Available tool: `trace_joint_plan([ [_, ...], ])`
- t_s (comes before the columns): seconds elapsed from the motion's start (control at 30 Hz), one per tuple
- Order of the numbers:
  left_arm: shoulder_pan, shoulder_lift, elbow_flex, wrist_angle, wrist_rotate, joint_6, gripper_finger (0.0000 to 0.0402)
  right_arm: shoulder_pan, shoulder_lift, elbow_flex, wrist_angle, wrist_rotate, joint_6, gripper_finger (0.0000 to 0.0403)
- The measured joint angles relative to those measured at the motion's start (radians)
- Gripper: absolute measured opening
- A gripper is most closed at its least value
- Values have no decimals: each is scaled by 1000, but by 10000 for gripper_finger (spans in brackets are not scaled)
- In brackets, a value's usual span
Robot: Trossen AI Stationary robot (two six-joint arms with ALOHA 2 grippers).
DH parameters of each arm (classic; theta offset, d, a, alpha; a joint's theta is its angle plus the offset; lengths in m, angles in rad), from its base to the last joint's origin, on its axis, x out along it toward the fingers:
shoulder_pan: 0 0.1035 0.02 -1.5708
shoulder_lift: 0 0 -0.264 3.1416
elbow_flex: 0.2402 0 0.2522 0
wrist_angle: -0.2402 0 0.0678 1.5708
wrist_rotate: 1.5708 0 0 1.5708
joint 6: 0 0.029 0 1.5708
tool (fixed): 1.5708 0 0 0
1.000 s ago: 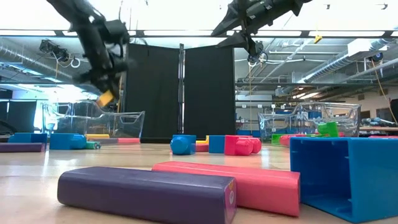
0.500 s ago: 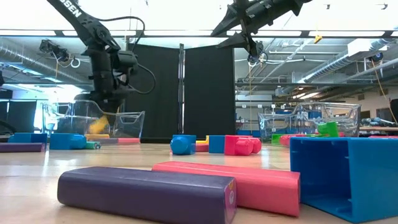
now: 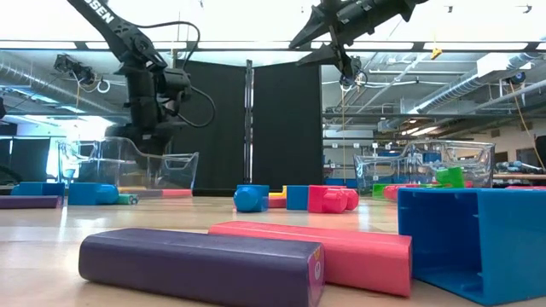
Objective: Sort blocks by size
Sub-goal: Put the red 1 stud game piece into the bottom transparent bin
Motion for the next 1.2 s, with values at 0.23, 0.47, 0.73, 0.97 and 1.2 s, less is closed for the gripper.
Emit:
trace_joint_plan([
  [0.23,0,-2,92,-49,0,49,170,19,0,0,-1,150,-4,199],
  [0.47,-2,-101,145,-68,-23,65,170,82,0,91,-183,396,-24,199],
  [0.73,-54,-285,145,-69,-34,-5,170,52,0,176,-457,471,99,199],
  [0.97,-173,-374,145,-47,-143,-48,170,-8,58,183,-438,436,73,199],
  [1.2,-213,-378,145,-47,-170,-64,170,-7,293,317,-609,384,56,194],
])
